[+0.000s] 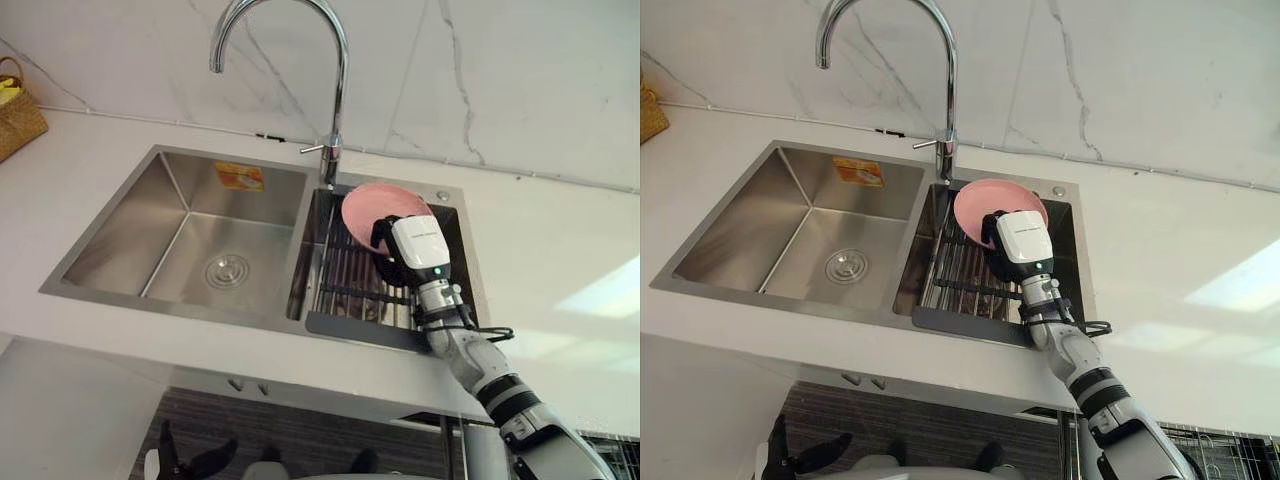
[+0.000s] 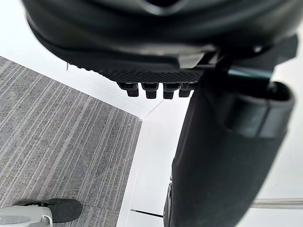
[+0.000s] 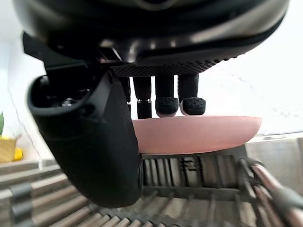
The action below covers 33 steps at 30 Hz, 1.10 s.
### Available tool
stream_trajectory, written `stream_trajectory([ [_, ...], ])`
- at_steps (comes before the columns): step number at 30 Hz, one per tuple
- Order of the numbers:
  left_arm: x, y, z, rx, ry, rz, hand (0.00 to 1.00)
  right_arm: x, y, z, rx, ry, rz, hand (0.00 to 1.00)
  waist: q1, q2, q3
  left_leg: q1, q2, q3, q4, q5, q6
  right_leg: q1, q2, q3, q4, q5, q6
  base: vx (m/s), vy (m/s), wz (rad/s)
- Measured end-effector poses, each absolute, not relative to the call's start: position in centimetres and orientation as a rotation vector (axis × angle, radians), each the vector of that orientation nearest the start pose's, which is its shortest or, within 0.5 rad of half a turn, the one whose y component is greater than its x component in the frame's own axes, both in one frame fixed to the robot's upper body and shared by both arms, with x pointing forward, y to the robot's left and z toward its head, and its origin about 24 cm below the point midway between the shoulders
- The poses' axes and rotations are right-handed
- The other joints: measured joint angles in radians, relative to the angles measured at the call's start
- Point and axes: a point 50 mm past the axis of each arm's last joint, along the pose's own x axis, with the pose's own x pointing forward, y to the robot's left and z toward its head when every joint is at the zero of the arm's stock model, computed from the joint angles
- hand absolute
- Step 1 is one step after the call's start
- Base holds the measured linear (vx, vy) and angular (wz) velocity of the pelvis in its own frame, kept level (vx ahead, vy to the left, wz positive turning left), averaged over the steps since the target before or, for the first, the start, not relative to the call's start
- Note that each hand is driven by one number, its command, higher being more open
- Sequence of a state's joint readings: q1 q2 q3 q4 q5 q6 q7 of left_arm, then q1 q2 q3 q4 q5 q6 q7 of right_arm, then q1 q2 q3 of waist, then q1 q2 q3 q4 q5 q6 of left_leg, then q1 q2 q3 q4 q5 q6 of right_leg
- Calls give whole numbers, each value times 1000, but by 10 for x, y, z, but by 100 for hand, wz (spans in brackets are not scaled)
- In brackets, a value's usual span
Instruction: Walk over to the sink, pick up the cup, carry it to the dishwasher, place the cup inside the dishwasher, then close the dishwasher door
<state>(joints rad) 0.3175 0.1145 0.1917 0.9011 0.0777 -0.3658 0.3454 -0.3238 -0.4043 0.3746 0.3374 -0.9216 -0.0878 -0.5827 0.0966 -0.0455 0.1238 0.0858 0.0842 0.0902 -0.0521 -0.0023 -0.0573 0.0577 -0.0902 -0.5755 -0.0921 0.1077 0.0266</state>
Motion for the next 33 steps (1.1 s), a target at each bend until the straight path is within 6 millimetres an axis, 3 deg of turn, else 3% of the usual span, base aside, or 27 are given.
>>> stream_trajectory([
  [4,50,246,-134,274,814,576,100,288,-152,83,-1215,-577,-130,0,-3,1,1,1,0,2,0,0,0,1,0,1,0,0,0,2,6,-1],
  [10,42,249,-134,277,834,591,100,260,-179,121,-1094,-654,-311,0,-14,8,5,15,6,39,39,-33,7,3,8,56,1,2,-4,13,24,-28],
  [12,28,243,-137,248,880,587,100,259,-180,128,-1073,-677,-314,0,-9,25,14,-23,25,54,286,-151,21,20,23,170,6,8,-11,10,68,-139],
  [13,26,241,-138,236,887,582,100,258,-180,129,-1075,-686,-309,0,-7,29,16,-42,27,27,353,-174,30,20,28,203,6,13,-14,-36,56,-156],
  [14,24,235,-140,209,899,560,100,257,-182,135,-1095,-717,-299,0,-4,51,20,-70,33,-37,441,-219,35,8,46,273,7,29,-19,-73,79,-179],
  [15,22,229,-143,173,925,524,100,256,-188,141,-1124,-739,-300,0,-8,84,11,-66,43,-75,442,-259,17,-23,73,330,8,50,-21,-81,99,-170],
  [16,24,227,-144,154,934,498,100,256,-192,143,-1138,-743,-311,0,-18,94,8,-64,49,-77,425,-275,8,-46,80,352,13,60,-20,-94,129,-123],
  [17,31,225,-146,136,935,449,100,256,-200,147,-1154,-740,-345,0,-35,104,15,-57,51,-71,392,-291,-6,-87,83,375,40,65,-18,-115,154,-95],
  [18,43,227,-146,131,922,393,100,256,-213,149,-1150,-698,-399,0,-45,90,43,-47,38,-29,366,-281,2,-145,65,415,113,62,-11,-188,189,-110],
  [20,39,231,-147,126,964,366,100,252,-233,147,-1168,-622,-465,0,-66,74,54,-40,1,29,366,-275,18,-201,38,471,189,51,6,-191,161,-91],
  [21,34,232,-149,107,989,382,100,250,-243,147,-1174,-589,-508,0,-79,76,66,-18,2,77,349,-261,39,-185,38,482,139,102,55,-191,112,-112],
  [22,27,231,-151,78,1018,412,100,250,-244,149,-1164,-584,-523,0,-65,85,75,11,17,154,322,-252,48,-208,7,348,294,-6,-26,-204,85,-124],
  [23,23,231,-152,70,1036,425,100,250,-244,148,-1162,-582,-520,0,-66,89,72,22,26,178,316,-250,47,-211,-17,270,400,-88,-66,-188,63,-140],
  [24,15,233,-152,47,1058,462,100,250,-241,147,-1160,-596,-503,0,-66,93,67,39,48,235,311,-247,44,-186,-67,129,550,-194,-91,-123,58,-130],
  [25,10,236,-152,39,1066,491,100,250,-237,147,-1156,-617,-480,0,-55,89,59,47,72,290,317,-247,43,-138,-121,32,629,-250,-119,-98,40,-131],
  [27,8,239,-151,35,1072,528,100,250,-230,146,-1148,-647,-429,0,-38,72,36,21,114,351,355,-248,41,-80,-193,-17,662,-271,-135,-64,-85,-120],
  [28,9,243,-150,45,1065,539,100,251,-225,144,-1143,-657,-399,0,-33,61,22,-14,134,370,384,-250,37,-66,-209,-10,619,-255,-122,-48,-256,-116],
  [29,13,251,-148,54,1049,559,100,252,-220,144,-1147,-669,-369,0,-24,33,8,-40,154,387,408,-256,20,-46,-206,8,517,-189,-61,-47,-347,-110],
  [30,19,256,-148,17,1051,627,100,253,-216,141,-1155,-666,-335,0,-7,29,8,-52,180,389,401,-236,-13,-14,-135,29,380,-181,-20,-18,-332,-102],
  [33,13,255,-151,-19,1090,667,100,258,-217,131,-1177,-587,-279,0,-5,31,9,-4,192,398,333,-193,-65,70,-54,44,169,-147,33,-13,-316,-61],
])
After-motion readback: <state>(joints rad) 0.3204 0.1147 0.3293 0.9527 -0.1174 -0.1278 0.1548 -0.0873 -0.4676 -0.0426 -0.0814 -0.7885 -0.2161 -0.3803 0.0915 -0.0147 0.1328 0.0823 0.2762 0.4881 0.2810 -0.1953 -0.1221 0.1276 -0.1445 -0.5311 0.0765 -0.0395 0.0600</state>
